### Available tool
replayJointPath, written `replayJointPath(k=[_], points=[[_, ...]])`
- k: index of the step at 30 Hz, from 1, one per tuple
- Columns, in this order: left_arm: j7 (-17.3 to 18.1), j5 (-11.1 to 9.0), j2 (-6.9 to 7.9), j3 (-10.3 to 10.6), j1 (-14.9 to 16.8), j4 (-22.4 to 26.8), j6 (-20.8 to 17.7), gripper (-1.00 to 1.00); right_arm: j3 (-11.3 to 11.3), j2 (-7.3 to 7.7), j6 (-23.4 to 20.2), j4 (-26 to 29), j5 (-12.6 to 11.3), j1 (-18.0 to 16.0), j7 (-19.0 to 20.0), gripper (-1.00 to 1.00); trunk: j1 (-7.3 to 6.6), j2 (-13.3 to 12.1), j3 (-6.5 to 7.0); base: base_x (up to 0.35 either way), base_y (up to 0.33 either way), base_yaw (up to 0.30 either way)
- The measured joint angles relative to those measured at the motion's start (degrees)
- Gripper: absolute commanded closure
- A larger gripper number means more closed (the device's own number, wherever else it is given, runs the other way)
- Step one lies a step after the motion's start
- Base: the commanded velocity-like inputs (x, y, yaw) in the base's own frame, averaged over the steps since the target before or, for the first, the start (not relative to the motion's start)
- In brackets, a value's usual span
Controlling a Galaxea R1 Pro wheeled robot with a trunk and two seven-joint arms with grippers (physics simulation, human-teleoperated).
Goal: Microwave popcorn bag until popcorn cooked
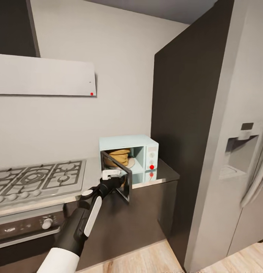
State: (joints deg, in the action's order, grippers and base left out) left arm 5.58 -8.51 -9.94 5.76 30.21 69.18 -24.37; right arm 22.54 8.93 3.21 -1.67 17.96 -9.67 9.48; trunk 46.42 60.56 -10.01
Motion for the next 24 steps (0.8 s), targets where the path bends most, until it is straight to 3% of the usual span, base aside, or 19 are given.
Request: replayJointPath(k=[9, 24], points=[[0.1, -0.2, 0.03, 0.0, 0.0, 0.0, 0.4, -1.00, 0.0, 0.01, 0.0, 0.0, 0.0, 0.0, 0.0, -1.00, -0.02, 0.0, 0.32, 0.059, 0.000, -0.168], [-0.1, -0.2, -0.04, 0.0, 0.0, -0.2, 0.5, -1.00, 0.0, 0.09, 0.5, 0.1, 0.2, 0.0, 0.0, -1.00, -0.03, 0.0, 0.32, 0.270, 0.056, -0.001]])
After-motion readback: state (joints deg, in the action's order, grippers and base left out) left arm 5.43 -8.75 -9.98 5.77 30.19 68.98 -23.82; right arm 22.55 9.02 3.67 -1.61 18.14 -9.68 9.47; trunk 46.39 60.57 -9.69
